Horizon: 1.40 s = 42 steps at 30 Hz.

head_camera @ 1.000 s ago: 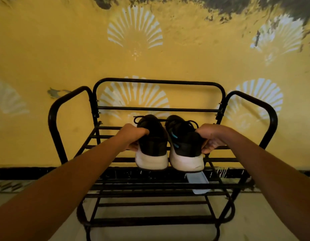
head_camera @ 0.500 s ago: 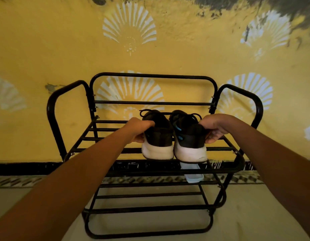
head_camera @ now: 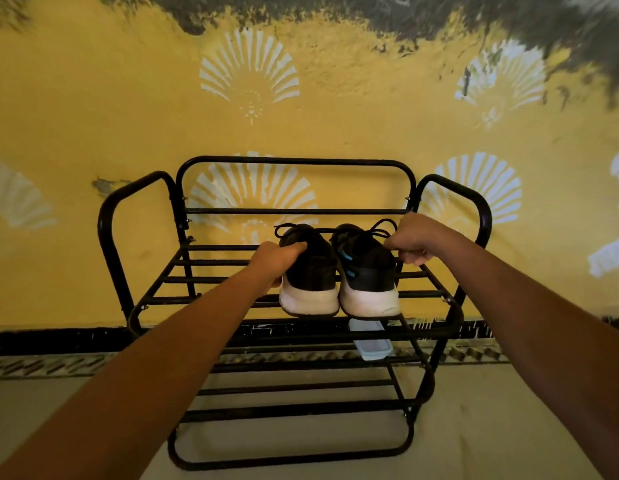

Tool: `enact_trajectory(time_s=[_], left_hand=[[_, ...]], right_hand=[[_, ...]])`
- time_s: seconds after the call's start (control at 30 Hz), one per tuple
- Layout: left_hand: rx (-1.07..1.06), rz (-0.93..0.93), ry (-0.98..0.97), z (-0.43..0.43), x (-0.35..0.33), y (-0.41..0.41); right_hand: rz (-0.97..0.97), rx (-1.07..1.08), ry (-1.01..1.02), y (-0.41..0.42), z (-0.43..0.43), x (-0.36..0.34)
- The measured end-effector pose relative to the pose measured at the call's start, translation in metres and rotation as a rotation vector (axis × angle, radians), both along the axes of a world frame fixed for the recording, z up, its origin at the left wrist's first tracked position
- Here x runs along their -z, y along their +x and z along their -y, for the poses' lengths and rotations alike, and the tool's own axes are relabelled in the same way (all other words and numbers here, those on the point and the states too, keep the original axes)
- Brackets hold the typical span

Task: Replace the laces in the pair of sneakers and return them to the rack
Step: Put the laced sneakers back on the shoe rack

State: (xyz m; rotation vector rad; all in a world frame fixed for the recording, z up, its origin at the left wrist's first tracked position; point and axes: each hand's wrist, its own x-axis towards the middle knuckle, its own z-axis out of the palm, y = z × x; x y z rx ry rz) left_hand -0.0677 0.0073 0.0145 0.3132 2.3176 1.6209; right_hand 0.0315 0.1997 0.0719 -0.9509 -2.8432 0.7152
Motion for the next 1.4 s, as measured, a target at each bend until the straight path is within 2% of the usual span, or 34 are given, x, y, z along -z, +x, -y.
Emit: enact_trajectory(time_s=[0.07, 0.17, 0.27, 0.4, 0.53, 0.73, 0.83, 1.17, 1.4], left_hand=[[-0.008, -0.153, -0.077, -0.003, 0.002, 0.009], [-0.021, -0.399, -0.145, -0.005, 0.004, 0.031], [0.013, -0.599, -0.131, -0.001, 0.004, 0.052], [0.038, -0.642, -0.116, 0.013, 0.006, 0.084], [0.05, -0.716, -0.063, 0.038, 0.012, 0.118], [0.042, -0.706, -0.055, 0.091, 0.06, 0.154], [0.026, -0.666, -0.047, 0.116, 0.094, 0.17], [-0.006, -0.448, -0.085, 0.161, 0.205, 0.21], [0.183, -0.361, -0.169, 0.15, 0.255, 0.248]], right_hand=[[-0.02, -0.023, 0.208, 0.011, 0.01, -0.006], [-0.105, -0.053, 0.332, 0.025, 0.025, -0.007], [-0.292, -0.117, 0.277, 0.038, 0.036, 0.002], [-0.598, -0.219, 0.14, 0.067, 0.064, 0.022], [-0.768, -0.231, 0.075, 0.092, 0.088, 0.053], [-0.924, -0.324, 0.038, 0.126, 0.122, 0.109], [-0.94, -0.38, 0.04, 0.141, 0.137, 0.138], [-0.768, -0.492, 0.077, 0.192, 0.171, 0.248], [-0.626, -0.416, 0.064, 0.235, 0.167, 0.32]])
